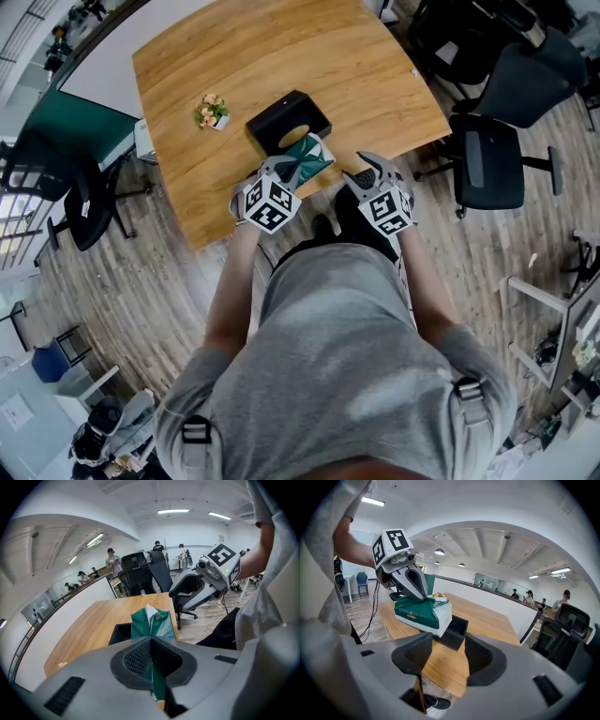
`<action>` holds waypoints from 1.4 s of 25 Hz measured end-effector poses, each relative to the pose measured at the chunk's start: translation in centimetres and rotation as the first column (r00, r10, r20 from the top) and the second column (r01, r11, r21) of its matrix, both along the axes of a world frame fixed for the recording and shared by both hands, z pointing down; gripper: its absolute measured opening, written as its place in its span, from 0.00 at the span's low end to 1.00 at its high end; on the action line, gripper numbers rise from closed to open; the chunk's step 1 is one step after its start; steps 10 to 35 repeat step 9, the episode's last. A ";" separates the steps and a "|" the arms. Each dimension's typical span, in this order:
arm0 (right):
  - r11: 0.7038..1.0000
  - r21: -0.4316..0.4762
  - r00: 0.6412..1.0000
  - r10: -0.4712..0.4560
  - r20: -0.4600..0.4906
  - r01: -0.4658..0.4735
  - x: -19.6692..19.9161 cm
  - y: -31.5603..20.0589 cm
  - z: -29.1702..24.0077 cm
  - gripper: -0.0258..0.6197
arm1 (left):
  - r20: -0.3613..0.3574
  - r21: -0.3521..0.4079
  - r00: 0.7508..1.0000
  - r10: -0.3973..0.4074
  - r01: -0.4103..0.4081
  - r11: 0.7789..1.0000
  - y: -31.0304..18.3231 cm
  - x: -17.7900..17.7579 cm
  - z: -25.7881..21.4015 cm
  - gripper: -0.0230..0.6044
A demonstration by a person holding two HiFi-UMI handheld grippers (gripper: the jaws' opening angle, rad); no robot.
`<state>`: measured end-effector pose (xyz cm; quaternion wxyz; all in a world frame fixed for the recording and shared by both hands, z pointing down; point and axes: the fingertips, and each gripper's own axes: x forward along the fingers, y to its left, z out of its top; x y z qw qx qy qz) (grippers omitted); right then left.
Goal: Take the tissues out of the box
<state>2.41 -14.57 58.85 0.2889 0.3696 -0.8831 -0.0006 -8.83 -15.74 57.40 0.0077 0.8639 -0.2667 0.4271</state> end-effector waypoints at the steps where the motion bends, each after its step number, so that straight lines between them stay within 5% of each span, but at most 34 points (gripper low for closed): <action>1: 1.000 0.000 1.000 0.000 0.000 0.000 0.0 0.1 0.0 0.38 | 0.001 0.001 1.000 0.000 0.000 1.000 0.1 0.0 0.0 0.07; 35: 1.000 -0.005 1.000 -0.003 -0.010 0.003 -0.2 0.3 0.2 0.38 | -0.003 -0.001 1.000 -0.008 0.008 1.000 0.5 -0.3 0.0 0.07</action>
